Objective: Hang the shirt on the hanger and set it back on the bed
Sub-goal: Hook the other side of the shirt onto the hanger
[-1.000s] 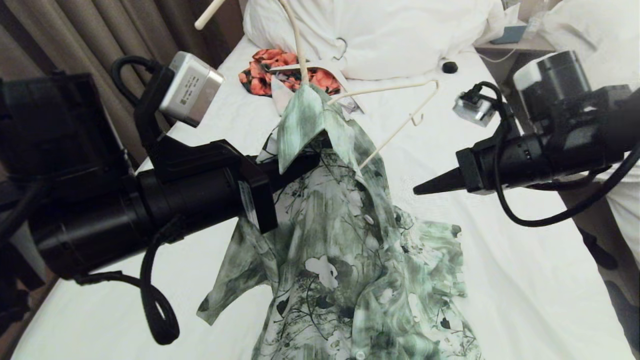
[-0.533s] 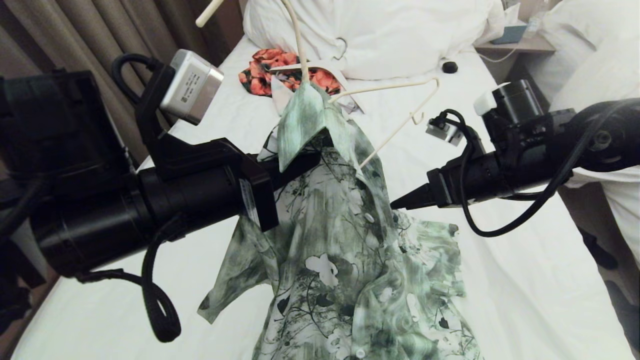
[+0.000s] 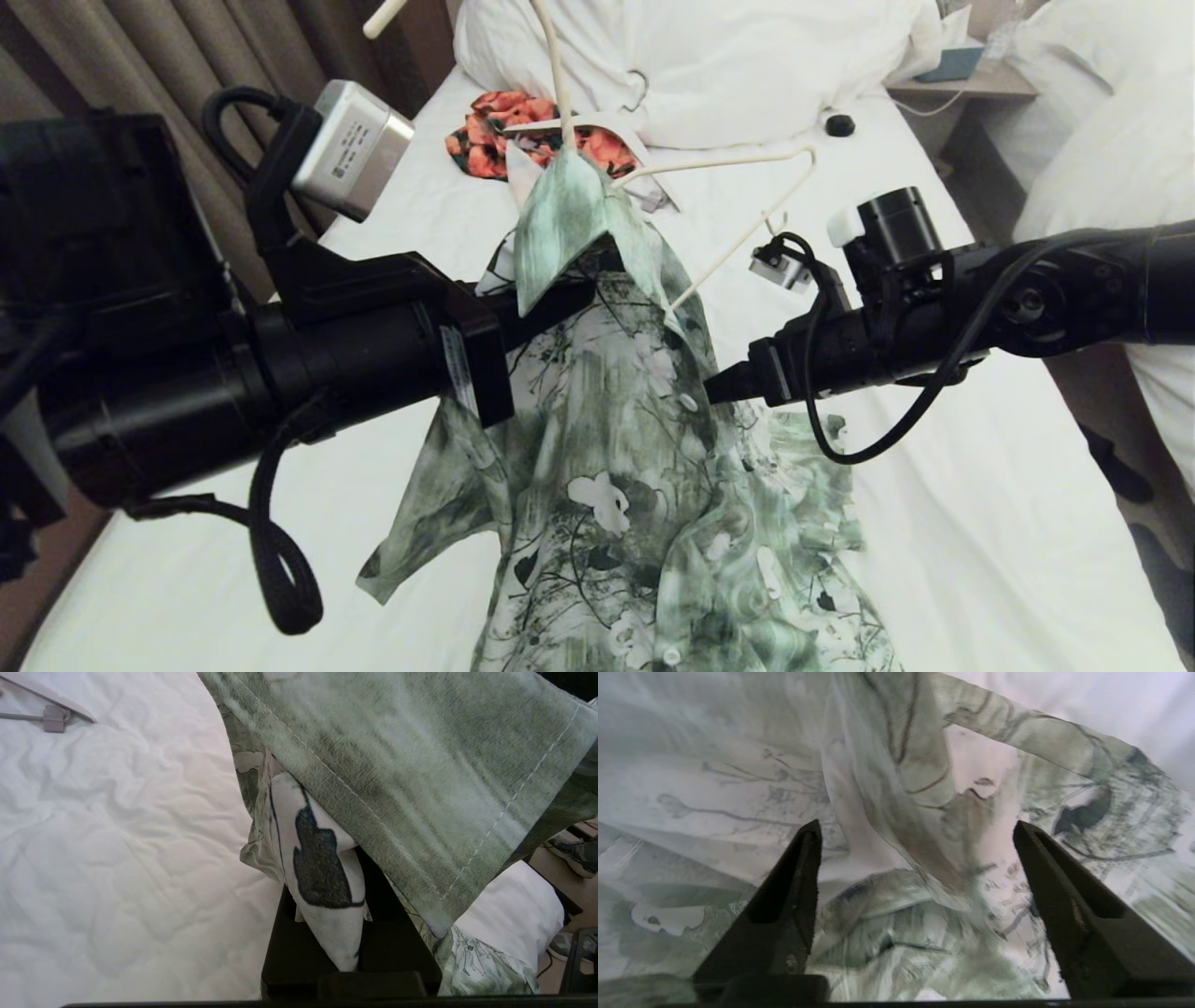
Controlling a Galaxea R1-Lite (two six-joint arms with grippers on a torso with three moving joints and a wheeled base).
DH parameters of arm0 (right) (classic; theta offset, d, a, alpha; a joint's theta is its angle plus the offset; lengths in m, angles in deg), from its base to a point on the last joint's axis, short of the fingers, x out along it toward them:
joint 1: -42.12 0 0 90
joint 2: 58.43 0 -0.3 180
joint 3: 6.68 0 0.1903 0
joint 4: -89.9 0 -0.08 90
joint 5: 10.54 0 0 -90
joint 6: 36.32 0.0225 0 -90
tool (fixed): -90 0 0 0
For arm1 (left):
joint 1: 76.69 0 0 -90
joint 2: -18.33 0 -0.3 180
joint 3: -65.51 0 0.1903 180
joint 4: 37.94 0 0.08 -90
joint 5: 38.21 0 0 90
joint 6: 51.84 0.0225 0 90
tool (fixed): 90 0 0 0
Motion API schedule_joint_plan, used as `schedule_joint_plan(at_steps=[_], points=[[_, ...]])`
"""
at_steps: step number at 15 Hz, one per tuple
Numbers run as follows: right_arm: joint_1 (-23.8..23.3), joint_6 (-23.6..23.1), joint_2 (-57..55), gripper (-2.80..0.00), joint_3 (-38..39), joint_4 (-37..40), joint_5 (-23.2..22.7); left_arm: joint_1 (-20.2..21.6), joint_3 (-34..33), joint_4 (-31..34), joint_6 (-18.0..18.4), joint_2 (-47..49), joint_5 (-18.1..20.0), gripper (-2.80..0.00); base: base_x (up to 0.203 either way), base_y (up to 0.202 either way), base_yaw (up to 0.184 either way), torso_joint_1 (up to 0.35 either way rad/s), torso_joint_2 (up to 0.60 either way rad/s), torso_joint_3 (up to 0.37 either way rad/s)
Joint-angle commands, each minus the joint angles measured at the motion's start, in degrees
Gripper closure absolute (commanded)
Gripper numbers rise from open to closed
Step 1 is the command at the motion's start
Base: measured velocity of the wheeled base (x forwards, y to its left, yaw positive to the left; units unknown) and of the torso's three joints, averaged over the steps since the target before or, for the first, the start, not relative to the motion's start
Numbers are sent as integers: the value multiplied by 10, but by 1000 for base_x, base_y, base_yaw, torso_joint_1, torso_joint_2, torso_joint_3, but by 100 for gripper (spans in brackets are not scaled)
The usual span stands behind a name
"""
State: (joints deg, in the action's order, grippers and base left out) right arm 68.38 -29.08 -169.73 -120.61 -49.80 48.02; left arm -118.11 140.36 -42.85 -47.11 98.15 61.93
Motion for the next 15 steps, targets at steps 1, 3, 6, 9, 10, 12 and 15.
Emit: schedule_joint_plan(at_steps=[1, 3, 6, 9, 10, 12, 15], points=[[3, 1, -7, -280, -1, -2, -2, 0, 2, -1, 0, -2, 0, 0, 0, 0, 0, 0, 0, 0], [4, 1, -8, 0, -1, -14, -2, 0, 5, 2, 0, -4, 1, 0, 0, 0, 0, 0, 0, 0], [7, 23, -5, 0, -1, -19, -2, -1, 3, 2, 0, -3, 1, 0, 0, 0, 0, 0, 0, 0], [6, 48, -3, 0, 0, -21, -2, 1, 2, 3, -1, 0, 1, 0, 0, 0, 0, 0, 0, 0], [6, 70, -4, 0, 0, -29, -2, 2, 2, 3, -1, 0, 1, 0, 0, 0, 0, 0, 0, 0], [5, 99, -6, 0, 10, -78, -1, 2, 2, 3, -1, 1, 1, 0, 0, 0, 0, 0, 0, 0], [-8, 134, -4, 0, 9, -105, 34, 7, -8, 4, 0, 4, -4, 0, 0, 0, 0, 0, 0, 0]])
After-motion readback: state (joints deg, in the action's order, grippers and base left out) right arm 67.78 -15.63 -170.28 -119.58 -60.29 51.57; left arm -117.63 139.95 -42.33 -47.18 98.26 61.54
